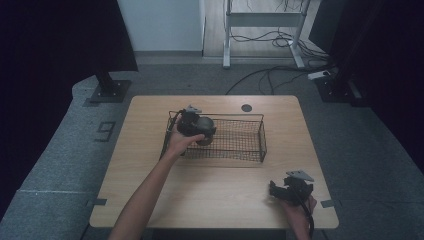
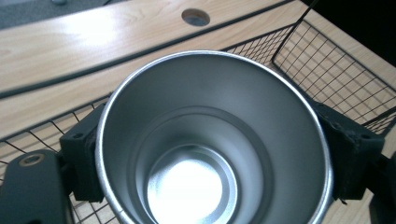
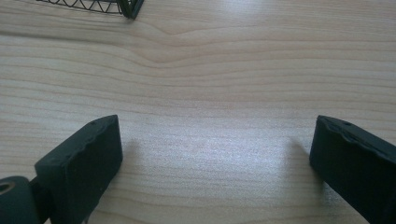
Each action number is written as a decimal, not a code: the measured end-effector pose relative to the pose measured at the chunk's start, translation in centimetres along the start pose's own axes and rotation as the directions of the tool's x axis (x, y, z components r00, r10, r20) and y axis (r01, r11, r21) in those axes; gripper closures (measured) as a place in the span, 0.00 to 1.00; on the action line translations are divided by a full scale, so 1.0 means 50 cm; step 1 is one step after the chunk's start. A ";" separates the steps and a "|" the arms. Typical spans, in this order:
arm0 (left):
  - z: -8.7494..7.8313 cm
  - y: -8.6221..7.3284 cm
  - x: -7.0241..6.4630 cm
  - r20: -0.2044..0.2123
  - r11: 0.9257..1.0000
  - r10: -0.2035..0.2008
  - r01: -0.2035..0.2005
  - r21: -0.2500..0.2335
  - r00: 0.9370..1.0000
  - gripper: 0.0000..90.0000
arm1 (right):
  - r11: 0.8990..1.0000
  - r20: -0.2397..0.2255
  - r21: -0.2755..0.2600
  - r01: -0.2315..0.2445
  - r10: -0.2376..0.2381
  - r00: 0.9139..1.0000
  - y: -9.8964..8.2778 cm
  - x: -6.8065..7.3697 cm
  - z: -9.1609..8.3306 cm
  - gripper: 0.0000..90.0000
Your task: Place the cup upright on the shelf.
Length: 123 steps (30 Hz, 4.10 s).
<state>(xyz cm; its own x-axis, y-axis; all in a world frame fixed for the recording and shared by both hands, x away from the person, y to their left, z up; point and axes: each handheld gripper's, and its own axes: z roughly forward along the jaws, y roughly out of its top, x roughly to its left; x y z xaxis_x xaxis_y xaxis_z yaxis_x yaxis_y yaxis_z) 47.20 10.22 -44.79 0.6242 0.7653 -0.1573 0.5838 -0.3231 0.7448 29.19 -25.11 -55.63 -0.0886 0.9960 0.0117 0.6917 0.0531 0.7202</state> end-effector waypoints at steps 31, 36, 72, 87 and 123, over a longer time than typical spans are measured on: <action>0.068 -0.024 0.000 -0.023 0.994 -0.032 0.034 0.104 0.999 0.16 | 1.000 0.000 0.000 0.000 0.000 1.000 0.000 0.000 0.000 0.03; 0.078 -0.027 0.001 -0.020 0.988 -0.036 0.039 0.147 0.999 0.16 | 1.000 0.000 -0.001 0.002 -0.002 1.000 0.000 0.000 0.000 0.03; 0.001 -0.004 -0.001 -0.004 0.995 -0.062 0.062 0.078 0.998 0.10 | 1.000 0.000 -0.001 0.002 -0.002 1.000 0.000 0.000 0.000 0.03; -0.102 -0.030 -0.015 0.001 1.000 -0.010 0.010 -0.011 1.000 0.11 | 1.000 0.000 -0.001 0.002 -0.002 1.000 0.000 0.000 0.000 0.03; -0.215 -0.331 -0.016 0.009 0.999 -0.015 0.016 -0.034 1.000 0.15 | 1.000 0.000 0.000 -0.001 0.001 1.000 0.000 0.000 0.000 0.03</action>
<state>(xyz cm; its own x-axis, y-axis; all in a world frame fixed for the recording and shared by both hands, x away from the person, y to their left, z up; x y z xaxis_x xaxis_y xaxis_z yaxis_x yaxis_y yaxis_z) 31.43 20.94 -50.02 0.6196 0.7653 -0.1743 0.5757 -0.2922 0.7636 29.20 -25.10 -55.62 -0.0881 0.9960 0.0119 0.6918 0.0526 0.7202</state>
